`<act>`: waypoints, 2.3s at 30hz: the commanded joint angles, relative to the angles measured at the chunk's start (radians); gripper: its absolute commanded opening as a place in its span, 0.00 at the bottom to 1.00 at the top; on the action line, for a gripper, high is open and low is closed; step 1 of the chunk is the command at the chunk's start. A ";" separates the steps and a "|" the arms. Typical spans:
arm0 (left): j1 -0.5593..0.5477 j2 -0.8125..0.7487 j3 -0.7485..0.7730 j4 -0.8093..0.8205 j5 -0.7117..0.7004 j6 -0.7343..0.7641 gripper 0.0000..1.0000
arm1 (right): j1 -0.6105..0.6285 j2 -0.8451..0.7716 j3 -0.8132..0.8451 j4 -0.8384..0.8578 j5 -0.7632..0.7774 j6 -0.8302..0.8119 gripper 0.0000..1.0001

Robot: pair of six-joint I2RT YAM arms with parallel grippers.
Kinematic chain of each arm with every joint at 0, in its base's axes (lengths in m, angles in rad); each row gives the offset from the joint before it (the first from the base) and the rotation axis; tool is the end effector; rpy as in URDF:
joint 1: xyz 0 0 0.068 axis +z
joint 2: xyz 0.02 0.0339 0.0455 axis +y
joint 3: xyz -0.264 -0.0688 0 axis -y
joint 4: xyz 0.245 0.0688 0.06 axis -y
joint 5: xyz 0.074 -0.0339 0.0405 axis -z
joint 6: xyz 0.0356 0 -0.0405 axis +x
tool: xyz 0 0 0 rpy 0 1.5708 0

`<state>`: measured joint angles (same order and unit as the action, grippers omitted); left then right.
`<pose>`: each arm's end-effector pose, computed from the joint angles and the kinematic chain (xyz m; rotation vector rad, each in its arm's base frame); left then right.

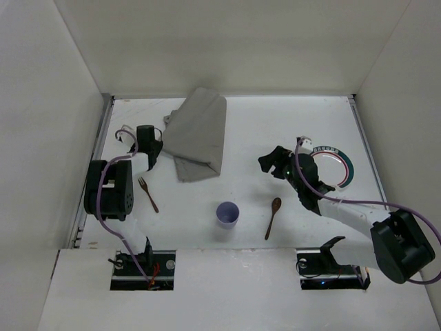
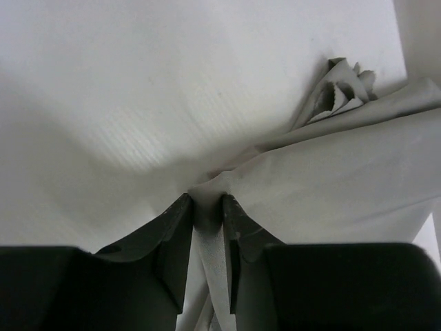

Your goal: Set the dinner table for one person

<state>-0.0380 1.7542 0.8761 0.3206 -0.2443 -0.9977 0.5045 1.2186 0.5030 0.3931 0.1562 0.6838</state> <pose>0.3630 -0.0052 0.1654 -1.1097 1.8187 -0.3572 0.2274 0.1192 0.2112 0.2827 1.9235 0.6567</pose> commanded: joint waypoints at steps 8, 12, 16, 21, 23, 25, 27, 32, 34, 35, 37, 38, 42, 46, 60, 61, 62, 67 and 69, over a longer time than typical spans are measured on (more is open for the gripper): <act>-0.078 -0.102 0.126 0.054 0.007 0.085 0.01 | 0.021 -0.019 0.036 0.050 -0.003 -0.009 0.79; -0.258 -0.165 0.214 0.078 -0.006 0.201 0.01 | 0.021 -0.054 0.003 0.084 0.032 0.011 0.78; -0.476 -0.131 0.357 0.115 0.034 0.405 0.01 | 0.013 -0.067 -0.023 0.110 0.060 0.059 0.78; -0.668 0.010 0.506 0.132 0.198 0.551 0.03 | 0.002 -0.083 -0.040 0.095 0.129 0.089 0.77; -0.703 0.063 0.553 0.120 0.249 0.577 0.04 | -0.017 -0.106 -0.056 0.087 0.164 0.103 0.77; -0.737 0.114 0.593 0.115 0.308 0.591 0.05 | -0.040 -0.129 -0.070 0.058 0.199 0.131 0.76; -0.762 0.158 0.633 0.112 0.371 0.611 0.08 | -0.063 -0.154 -0.080 0.012 0.241 0.161 0.76; -0.765 0.121 0.588 0.124 0.283 0.588 0.42 | -0.113 -0.188 -0.095 -0.040 0.287 0.183 0.76; -0.751 0.047 0.494 0.150 0.229 0.582 0.44 | -0.117 -0.192 -0.092 -0.043 0.270 0.181 0.76; -0.739 0.001 0.436 0.158 0.196 0.579 0.45 | -0.119 -0.185 -0.089 -0.043 0.267 0.181 0.76; -0.712 -0.099 0.310 0.163 0.099 0.555 0.46 | -0.116 -0.160 -0.080 -0.043 0.260 0.180 0.76; -0.698 -0.145 0.247 0.163 0.048 0.538 0.46 | -0.114 -0.147 -0.070 -0.046 0.247 0.178 0.76; -0.630 -0.303 -0.009 0.149 -0.139 0.447 0.46 | -0.114 -0.062 -0.028 -0.079 0.224 0.177 0.76; -0.580 -0.436 -0.214 0.077 -0.226 0.340 0.45 | -0.116 -0.008 0.006 -0.132 0.243 0.187 0.72; -0.441 -0.604 -0.448 -0.138 -0.146 0.274 0.55 | -0.082 -0.030 -0.001 -0.089 0.255 0.169 0.45; -0.444 -0.576 -0.448 -0.117 -0.136 0.272 0.55 | -0.082 -0.025 0.000 -0.089 0.249 0.168 0.51; -0.446 -0.547 -0.447 -0.097 -0.125 0.266 0.55 | -0.082 -0.021 0.002 -0.086 0.246 0.166 0.56; -0.441 -0.434 -0.433 -0.031 -0.099 0.243 0.52 | -0.082 -0.010 -0.003 -0.056 0.212 0.157 0.61; -0.435 -0.407 -0.431 -0.003 -0.095 0.234 0.48 | -0.082 -0.013 -0.003 -0.046 0.213 0.154 0.61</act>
<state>-0.4808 1.3148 0.4301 0.2691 -0.3752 -0.7376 0.4141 1.2060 0.4694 0.2749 0.3801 0.8543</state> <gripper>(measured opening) 0.496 0.610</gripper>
